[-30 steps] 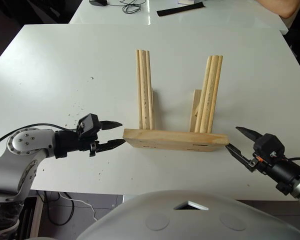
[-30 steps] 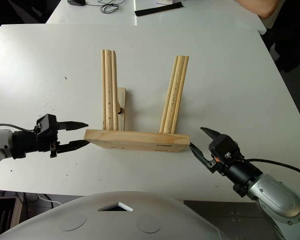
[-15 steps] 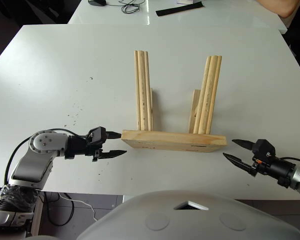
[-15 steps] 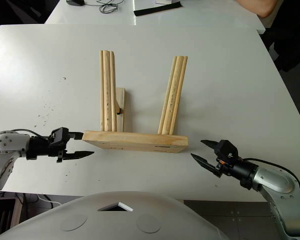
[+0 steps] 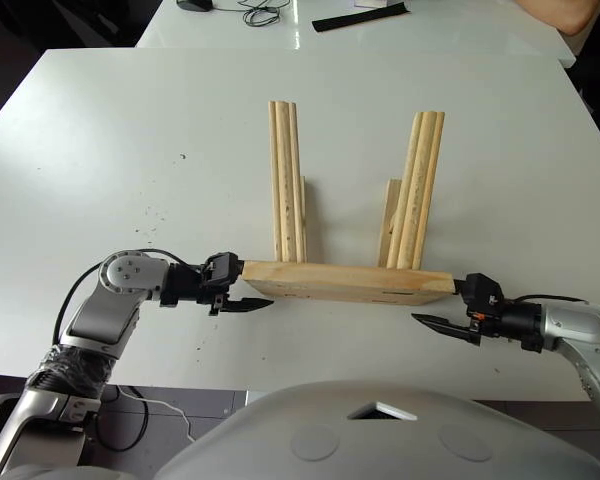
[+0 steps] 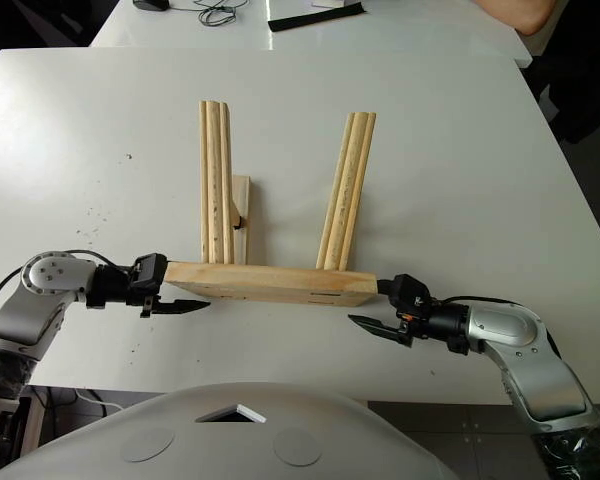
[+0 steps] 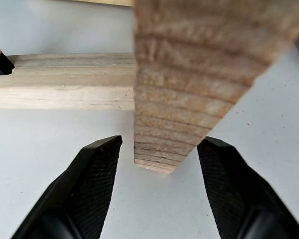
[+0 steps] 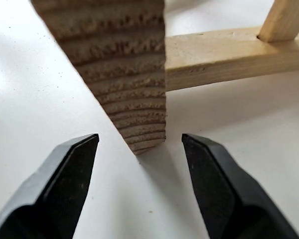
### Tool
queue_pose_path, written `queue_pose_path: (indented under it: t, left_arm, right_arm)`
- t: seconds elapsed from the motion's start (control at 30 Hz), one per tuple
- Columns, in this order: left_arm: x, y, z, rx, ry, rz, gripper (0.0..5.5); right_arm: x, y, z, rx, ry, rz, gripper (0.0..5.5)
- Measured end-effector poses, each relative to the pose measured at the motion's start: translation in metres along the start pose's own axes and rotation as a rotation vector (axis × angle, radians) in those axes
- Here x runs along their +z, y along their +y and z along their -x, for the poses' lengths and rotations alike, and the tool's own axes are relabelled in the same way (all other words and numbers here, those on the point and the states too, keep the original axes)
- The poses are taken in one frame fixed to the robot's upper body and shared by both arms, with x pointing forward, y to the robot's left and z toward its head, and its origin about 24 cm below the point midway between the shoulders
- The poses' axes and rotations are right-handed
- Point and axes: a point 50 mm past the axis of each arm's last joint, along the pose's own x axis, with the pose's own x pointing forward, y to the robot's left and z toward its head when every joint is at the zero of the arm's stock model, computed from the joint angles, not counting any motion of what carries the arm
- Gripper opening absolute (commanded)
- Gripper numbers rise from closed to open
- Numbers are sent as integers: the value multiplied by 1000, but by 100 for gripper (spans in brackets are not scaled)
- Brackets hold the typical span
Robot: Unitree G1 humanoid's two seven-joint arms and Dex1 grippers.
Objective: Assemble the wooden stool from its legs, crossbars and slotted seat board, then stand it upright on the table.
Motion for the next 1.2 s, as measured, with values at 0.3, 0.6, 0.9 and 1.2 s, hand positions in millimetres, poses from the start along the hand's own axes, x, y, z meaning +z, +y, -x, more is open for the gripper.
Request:
queue_pose_path:
  t: [0.3,0.6,0.9,1.2]
  left_arm:
    - [-5,-3,-10,-54,-14,11,164]
    - [-7,-1,-9,-62,-6,-45,145]
    - [45,-11,24,-118,-34,60,145]
    - [86,-24,59,-230,-82,372,145]
  right_arm:
    - [-2,1,-10,26,1,23,215]
    - [-3,2,-11,32,2,33,150]
    - [29,40,24,-15,-51,-47,150]
    - [61,65,58,22,-199,-371,150]
